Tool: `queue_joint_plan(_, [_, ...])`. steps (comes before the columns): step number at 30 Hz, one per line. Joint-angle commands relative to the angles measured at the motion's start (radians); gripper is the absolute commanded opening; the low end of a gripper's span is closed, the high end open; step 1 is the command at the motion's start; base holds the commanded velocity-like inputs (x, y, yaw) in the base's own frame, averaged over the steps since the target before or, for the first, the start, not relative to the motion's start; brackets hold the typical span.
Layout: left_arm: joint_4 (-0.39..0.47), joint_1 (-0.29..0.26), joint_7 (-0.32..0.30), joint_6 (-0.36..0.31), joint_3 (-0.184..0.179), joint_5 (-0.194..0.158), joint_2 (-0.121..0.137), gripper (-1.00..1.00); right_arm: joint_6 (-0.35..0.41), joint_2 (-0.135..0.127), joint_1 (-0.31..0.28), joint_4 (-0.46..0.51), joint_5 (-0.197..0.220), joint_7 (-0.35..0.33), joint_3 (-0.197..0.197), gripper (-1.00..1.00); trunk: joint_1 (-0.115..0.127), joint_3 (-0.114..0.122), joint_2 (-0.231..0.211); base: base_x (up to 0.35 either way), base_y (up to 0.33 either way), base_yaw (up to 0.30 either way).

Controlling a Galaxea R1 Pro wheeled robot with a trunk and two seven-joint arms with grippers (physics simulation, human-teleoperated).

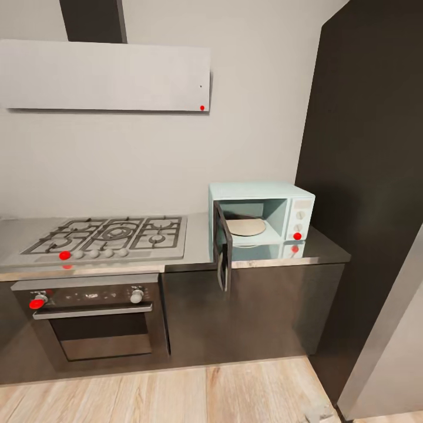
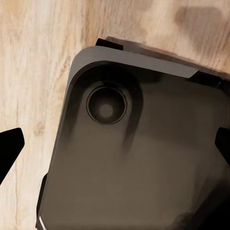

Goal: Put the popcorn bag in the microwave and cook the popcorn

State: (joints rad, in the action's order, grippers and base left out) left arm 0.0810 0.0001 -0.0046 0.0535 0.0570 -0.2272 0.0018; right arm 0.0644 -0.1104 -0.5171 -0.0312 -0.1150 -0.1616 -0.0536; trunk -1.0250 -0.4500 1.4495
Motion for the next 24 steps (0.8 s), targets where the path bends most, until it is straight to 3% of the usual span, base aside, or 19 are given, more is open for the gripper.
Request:
queue_joint_plan(1, [0.000, 0.000, 0.000, 0.002, 0.005, -0.001, 0.000, 1.00, -0.032, 0.001, 0.047, -0.001, -0.006, -0.002, -0.003, 1.00, 0.000, -0.001, 0.001, 0.000, 0.000, 0.000])
queue_joint_plan(5, [0.000, 0.000, 0.000, 0.003, 0.006, -0.001, 0.000, 1.00, -0.125, 0.005, 0.190, -0.002, 0.001, 0.000, -0.002, 1.00, 0.000, -0.001, 0.001, 0.000, 0.000, 0.000])
queue_joint_plan(9, [0.000, 0.000, 0.000, 0.003, 0.006, -0.002, 0.001, 1.00, -0.197, 0.009, 0.272, -0.003, -0.001, 0.001, -0.002, 1.00, 0.000, -0.001, 0.001, 0.000, 0.000, 0.000])
queue_joint_plan(14, [0.000, 0.000, 0.002, 0.003, 0.006, -0.003, 0.001, 1.00, -0.192, 0.010, 0.279, -0.003, 0.000, 0.011, -0.002, 1.00, 0.000, -0.001, 0.001, 0.000, 0.000, 0.000])
queue_joint_plan(17, [0.000, 0.000, 0.002, 0.003, 0.007, -0.003, 0.001, 1.00, -0.179, 0.021, 0.280, -0.004, 0.002, 0.068, -0.002, 1.00, 0.000, -0.001, 0.001, 0.000, 0.000, 0.021])
queue_joint_plan(24, [0.000, 0.000, 0.003, 0.002, 0.007, -0.003, 0.001, 1.00, -0.181, 0.033, 0.281, -0.003, 0.004, 0.104, -0.002, 1.00, 0.000, -0.001, 0.001, 0.000, 0.000, 0.218])
